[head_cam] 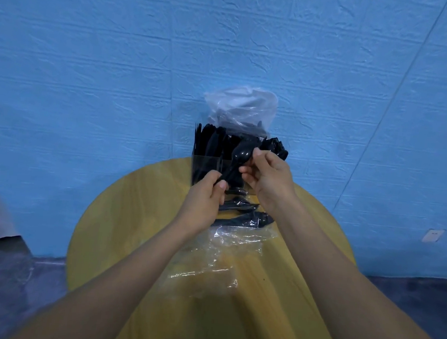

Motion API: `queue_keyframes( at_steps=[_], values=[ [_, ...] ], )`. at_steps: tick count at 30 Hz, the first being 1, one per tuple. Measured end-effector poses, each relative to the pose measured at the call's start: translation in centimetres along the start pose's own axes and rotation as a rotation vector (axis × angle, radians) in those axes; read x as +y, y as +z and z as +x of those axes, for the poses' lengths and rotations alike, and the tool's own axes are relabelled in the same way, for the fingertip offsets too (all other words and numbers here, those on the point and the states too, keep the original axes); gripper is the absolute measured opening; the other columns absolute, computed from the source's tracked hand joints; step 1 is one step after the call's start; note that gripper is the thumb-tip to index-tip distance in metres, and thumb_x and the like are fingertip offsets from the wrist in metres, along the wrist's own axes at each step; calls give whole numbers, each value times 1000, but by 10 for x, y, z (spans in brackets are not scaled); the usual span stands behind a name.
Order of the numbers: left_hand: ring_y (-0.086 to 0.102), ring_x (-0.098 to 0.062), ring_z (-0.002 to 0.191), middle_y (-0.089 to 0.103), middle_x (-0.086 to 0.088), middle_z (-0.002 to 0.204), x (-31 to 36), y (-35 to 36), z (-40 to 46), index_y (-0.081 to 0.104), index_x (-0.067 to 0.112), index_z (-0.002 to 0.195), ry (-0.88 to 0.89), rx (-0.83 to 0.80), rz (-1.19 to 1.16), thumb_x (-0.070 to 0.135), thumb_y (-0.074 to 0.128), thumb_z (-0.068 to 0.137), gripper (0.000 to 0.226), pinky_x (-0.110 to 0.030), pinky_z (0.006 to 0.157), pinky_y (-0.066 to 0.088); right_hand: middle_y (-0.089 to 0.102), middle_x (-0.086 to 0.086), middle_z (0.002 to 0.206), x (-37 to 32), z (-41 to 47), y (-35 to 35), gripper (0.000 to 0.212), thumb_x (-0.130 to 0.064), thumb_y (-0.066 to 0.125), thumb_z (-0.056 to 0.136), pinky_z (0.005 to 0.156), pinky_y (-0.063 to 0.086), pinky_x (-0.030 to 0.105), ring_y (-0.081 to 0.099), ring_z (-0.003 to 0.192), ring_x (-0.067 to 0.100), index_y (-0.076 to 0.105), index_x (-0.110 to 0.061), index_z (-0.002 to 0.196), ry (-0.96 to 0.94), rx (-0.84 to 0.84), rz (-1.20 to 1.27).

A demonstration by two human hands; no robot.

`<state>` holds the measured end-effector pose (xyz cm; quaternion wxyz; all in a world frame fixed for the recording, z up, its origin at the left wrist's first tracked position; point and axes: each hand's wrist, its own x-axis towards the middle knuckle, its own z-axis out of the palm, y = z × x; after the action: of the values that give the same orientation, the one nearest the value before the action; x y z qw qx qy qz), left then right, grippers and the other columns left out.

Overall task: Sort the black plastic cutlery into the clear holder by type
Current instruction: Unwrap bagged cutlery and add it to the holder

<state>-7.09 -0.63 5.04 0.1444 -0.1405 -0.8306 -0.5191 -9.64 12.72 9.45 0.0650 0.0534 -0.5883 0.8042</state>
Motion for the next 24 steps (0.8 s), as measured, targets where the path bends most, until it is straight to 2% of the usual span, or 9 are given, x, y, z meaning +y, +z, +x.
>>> queue_keyframes(
  at_steps=[3,6,10,13,14,18,21,24],
  values=[
    [42,-5,53,52,4,62,-5,-2,9,49,9,86,-85,6,-127,16,36,102,22,-21,56,36,57,2,66,6,14,5,20,-9,49,97,56,50,17,59,55,5,57,-11,78,-25,17,-58],
    [44,1,46,55,-1,66,-8,-7,17,52,6,89,-130,50,-211,14,37,101,21,-9,49,35,59,0,65,13,29,12,22,-8,50,97,58,50,18,59,57,5,58,-12,77,-55,58,-139],
    [45,2,45,60,3,69,-21,-15,31,56,8,96,-146,118,-176,15,37,102,21,-11,49,37,60,2,64,18,50,18,23,-3,53,93,56,48,18,58,57,6,59,-9,71,-75,132,-205],
    [49,2,50,62,2,71,-34,-22,42,57,9,103,-193,208,-202,17,37,102,22,-11,50,38,60,4,66,17,63,19,11,3,58,88,53,49,17,60,54,5,55,-7,85,-61,145,-129],
    [49,0,52,62,2,72,-38,-25,45,58,10,104,-209,235,-207,17,37,102,22,-11,50,39,60,5,68,17,69,18,13,4,58,88,53,50,17,61,53,4,53,-7,93,-71,162,-118],
    [49,-5,62,62,7,76,-52,-32,56,58,12,97,-217,321,-116,19,37,102,22,-17,59,40,54,8,76,15,91,14,26,7,51,89,61,53,20,64,57,10,45,-12,106,-231,287,-167],
    [50,-4,67,60,8,75,-59,-34,61,58,13,95,-210,320,-98,20,38,101,22,-7,56,38,52,4,83,14,102,18,25,3,48,92,67,56,27,67,65,17,43,-18,104,-358,328,-259],
    [48,-3,64,58,8,72,-64,-33,63,59,16,97,-202,289,-111,20,39,101,20,-10,57,38,53,-3,83,21,108,27,23,-2,49,93,72,56,33,68,68,15,43,-19,107,-493,311,-421]
  ],
)
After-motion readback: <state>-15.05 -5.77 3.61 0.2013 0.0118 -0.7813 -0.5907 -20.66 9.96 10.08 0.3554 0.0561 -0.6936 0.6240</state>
